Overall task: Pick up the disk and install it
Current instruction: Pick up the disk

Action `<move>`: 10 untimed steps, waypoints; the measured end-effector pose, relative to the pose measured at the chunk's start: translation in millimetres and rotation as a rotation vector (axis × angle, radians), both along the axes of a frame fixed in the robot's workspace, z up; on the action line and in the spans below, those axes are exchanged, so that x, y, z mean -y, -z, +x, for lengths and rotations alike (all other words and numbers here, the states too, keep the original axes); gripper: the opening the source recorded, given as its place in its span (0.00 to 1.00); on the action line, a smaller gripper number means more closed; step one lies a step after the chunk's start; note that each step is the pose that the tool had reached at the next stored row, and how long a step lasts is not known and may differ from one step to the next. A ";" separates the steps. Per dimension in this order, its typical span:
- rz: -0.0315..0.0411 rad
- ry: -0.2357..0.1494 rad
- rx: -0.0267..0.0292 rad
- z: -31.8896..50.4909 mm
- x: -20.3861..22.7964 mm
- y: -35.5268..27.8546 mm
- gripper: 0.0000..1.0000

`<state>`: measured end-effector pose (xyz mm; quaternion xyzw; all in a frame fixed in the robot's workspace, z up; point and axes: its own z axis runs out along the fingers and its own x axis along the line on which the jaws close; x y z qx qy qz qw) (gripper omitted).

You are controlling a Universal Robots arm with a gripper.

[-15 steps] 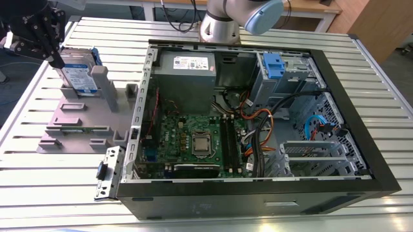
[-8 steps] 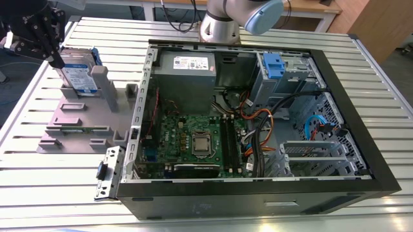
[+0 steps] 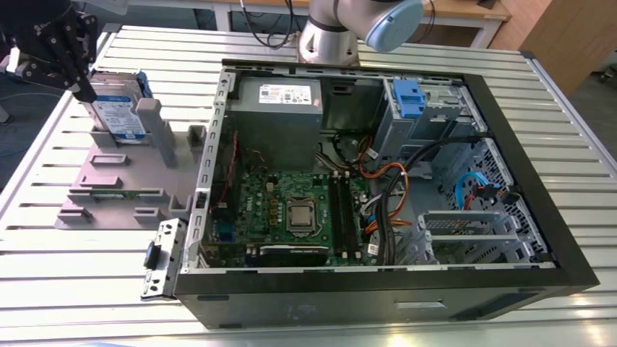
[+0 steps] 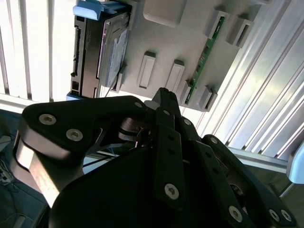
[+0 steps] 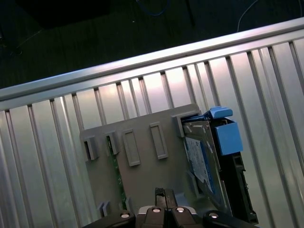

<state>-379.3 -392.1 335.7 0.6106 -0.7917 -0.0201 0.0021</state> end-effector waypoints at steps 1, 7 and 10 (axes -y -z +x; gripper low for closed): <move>0.0000 -0.001 0.0001 0.0 0.0 0.0 0.11; 0.0000 -0.003 0.0000 0.0 0.0 0.0 0.11; 0.0000 -0.005 0.0000 0.0 0.0 0.0 0.11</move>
